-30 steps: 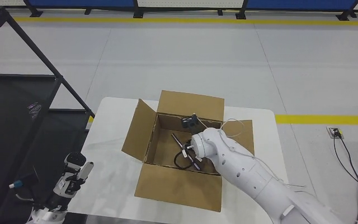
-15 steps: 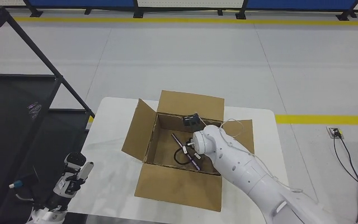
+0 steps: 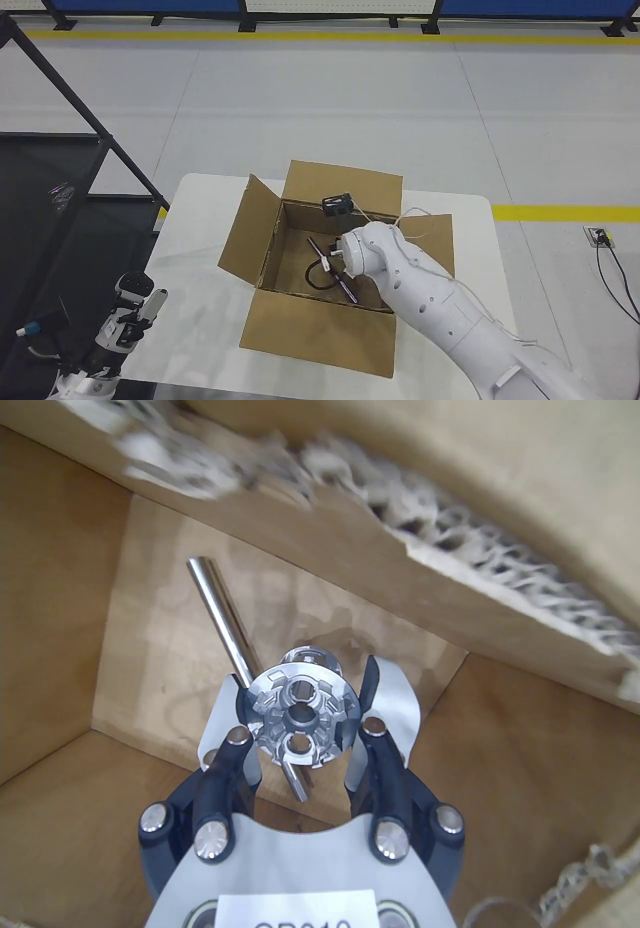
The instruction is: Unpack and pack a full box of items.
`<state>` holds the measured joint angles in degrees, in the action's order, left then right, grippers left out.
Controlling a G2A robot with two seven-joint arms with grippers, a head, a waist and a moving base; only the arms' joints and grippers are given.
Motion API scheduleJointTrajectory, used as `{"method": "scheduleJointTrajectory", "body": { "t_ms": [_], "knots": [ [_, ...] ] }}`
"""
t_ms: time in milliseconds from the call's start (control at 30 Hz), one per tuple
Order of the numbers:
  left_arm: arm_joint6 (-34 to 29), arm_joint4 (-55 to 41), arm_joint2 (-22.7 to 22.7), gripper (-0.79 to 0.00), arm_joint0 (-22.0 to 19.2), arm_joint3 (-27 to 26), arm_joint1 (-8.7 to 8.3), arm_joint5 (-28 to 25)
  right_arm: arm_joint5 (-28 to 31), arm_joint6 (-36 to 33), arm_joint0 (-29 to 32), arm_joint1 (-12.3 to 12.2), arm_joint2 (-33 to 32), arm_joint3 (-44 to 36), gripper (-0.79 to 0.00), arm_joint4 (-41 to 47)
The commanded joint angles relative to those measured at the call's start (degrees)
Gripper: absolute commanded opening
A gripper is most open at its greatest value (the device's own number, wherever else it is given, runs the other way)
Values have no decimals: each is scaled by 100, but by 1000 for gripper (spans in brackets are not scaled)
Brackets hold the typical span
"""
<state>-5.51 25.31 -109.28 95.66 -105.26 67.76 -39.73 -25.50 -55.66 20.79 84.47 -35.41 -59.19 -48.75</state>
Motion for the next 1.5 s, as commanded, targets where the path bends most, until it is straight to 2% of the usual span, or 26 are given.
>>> {"method": "scheduleJointTrajectory", "body": {
  "t_ms": [0, 267, 367, 467, 633, 767, 1000, 1233, 1300, 1467],
  "knots": [
    [0, 0, 0, 0, 0, 0, 0, 0, -181, -133, 170, -139, -205, -648, -785, -329],
    [0, 0, 0, 0, 0, 0, 0, 0, -986, -1326, 1489, -873, -1888, -3629, -785, -2324],
    [0, 0, 0, 0, 0, 0, 0, 0, -903, -1410, 2186, -1051, -2798, -4484, -785, -2767],
    [0, 0, 0, 0, 0, 0, 0, 0, -1007, -1306, 2798, -1128, -3705, -4839, -785, -3178],
    [0, 0, 0, 0, 0, 0, 0, 0, -917, -1396, 3199, -1097, -4696, -4667, -785, -3197],
    [0, 0, 0, 0, 0, 0, 0, 0, -726, -1588, 3189, -1051, -5093, -3937, -785, -3252],
    [0, 0, 0, 0, 0, 0, 0, 0, -325, -1988, 2850, -988, -5247, -2561, -785, -3024],
    [0, 0, 0, 0, 0, 0, 0, 0, -83, -1931, 2635, -979, -5317, -1888, -785, -2674],
    [0, 0, 0, 0, 0, 0, 0, 0, -62, -1862, 2637, -977, -5333, -1786, -634, -2593],
    [0, 0, 0, 0, 0, 0, 0, 0, 105, -1659, 2634, -975, -5367, -1567, -585, -2319]
  ]
}}
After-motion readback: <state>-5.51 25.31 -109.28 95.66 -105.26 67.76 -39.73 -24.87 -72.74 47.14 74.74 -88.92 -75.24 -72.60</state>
